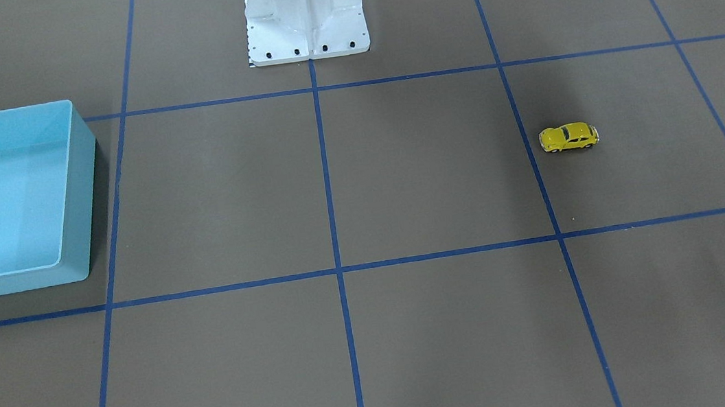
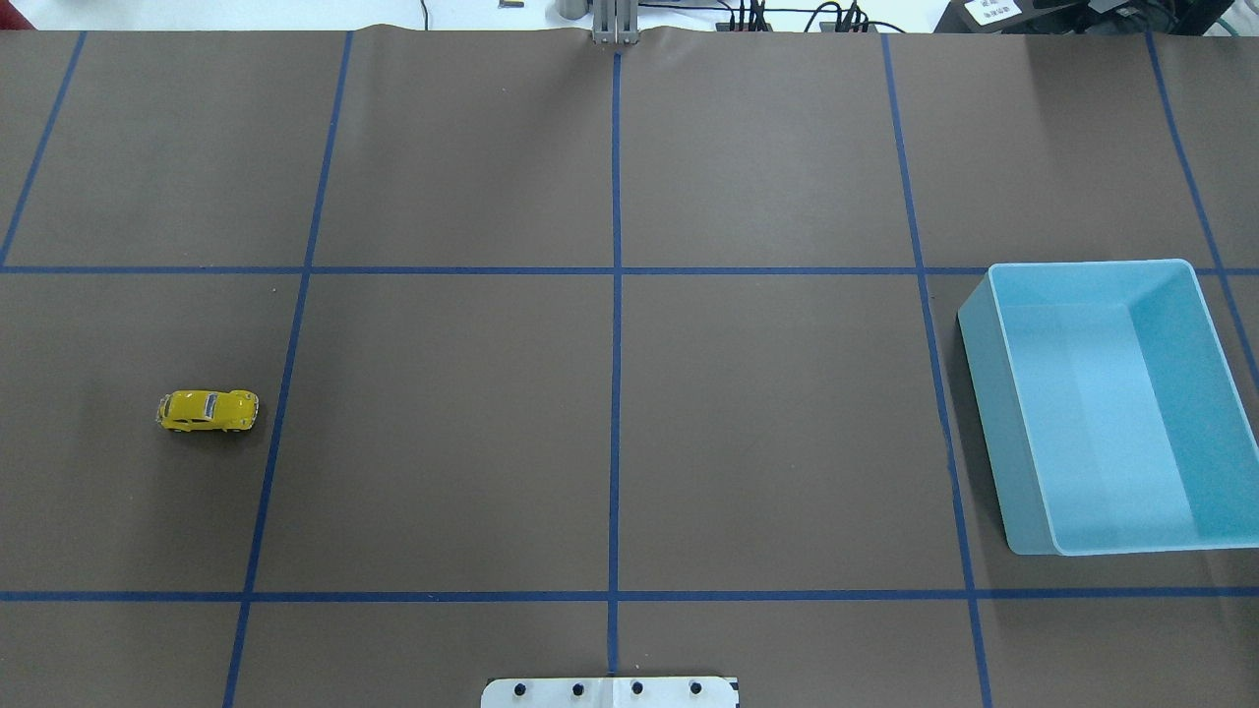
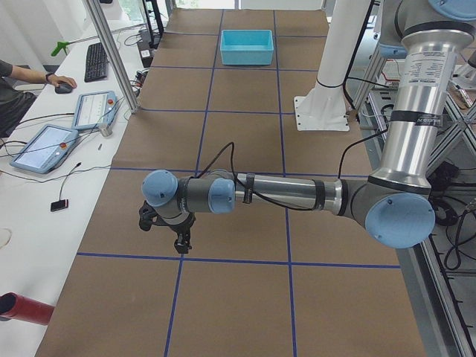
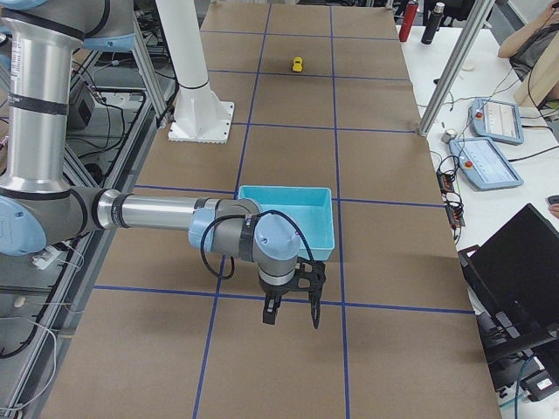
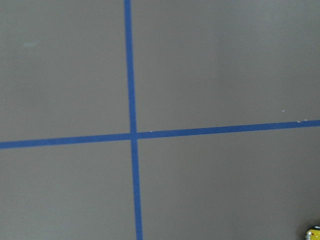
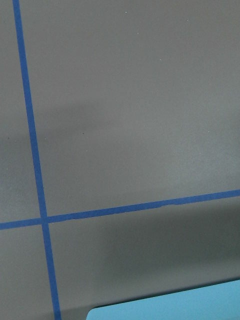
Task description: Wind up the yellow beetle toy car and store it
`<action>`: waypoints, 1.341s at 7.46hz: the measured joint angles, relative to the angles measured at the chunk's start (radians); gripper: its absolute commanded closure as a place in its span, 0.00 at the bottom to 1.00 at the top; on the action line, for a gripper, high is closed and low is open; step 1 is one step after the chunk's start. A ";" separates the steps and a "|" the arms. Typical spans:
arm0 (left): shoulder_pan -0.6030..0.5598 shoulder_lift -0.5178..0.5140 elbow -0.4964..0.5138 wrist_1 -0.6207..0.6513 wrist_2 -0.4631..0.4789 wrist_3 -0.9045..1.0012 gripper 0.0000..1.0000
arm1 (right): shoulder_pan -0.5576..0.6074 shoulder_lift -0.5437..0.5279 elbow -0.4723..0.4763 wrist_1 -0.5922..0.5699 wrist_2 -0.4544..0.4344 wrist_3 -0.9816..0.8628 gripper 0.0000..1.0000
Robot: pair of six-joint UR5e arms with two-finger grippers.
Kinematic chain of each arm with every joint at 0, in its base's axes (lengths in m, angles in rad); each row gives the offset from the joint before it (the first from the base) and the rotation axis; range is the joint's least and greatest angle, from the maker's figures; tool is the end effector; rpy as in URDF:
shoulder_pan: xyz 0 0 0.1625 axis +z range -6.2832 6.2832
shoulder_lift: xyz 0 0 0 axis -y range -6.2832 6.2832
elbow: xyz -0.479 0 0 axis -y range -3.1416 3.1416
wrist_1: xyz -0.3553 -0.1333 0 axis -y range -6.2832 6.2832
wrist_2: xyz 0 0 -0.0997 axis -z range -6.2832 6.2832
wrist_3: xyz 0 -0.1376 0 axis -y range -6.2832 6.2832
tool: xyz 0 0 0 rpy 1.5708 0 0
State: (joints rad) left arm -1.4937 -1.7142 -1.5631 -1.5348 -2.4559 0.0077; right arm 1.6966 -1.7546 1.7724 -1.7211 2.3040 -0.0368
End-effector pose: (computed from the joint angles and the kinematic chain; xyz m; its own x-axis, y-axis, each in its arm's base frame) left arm 0.0140 -0.5289 0.6653 0.6248 0.1332 -0.7693 -0.0814 0.9911 0.1055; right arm 0.0852 -0.3451 0.7416 0.7302 0.1446 0.6678 -0.0976 0.9894 -0.1076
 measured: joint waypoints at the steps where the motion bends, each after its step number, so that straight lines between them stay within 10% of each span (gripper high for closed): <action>1: 0.073 -0.001 -0.059 -0.008 0.003 0.000 0.00 | 0.000 0.000 -0.001 0.000 0.000 0.000 0.00; 10: 0.719 0.034 -0.486 -0.290 0.234 0.007 0.00 | 0.000 0.000 -0.002 0.000 0.000 0.000 0.00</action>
State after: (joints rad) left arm -0.7749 -1.6798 -2.0495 -1.8251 -2.2218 0.0152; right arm 1.6966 -1.7549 1.7702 -1.7211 2.3041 -0.0368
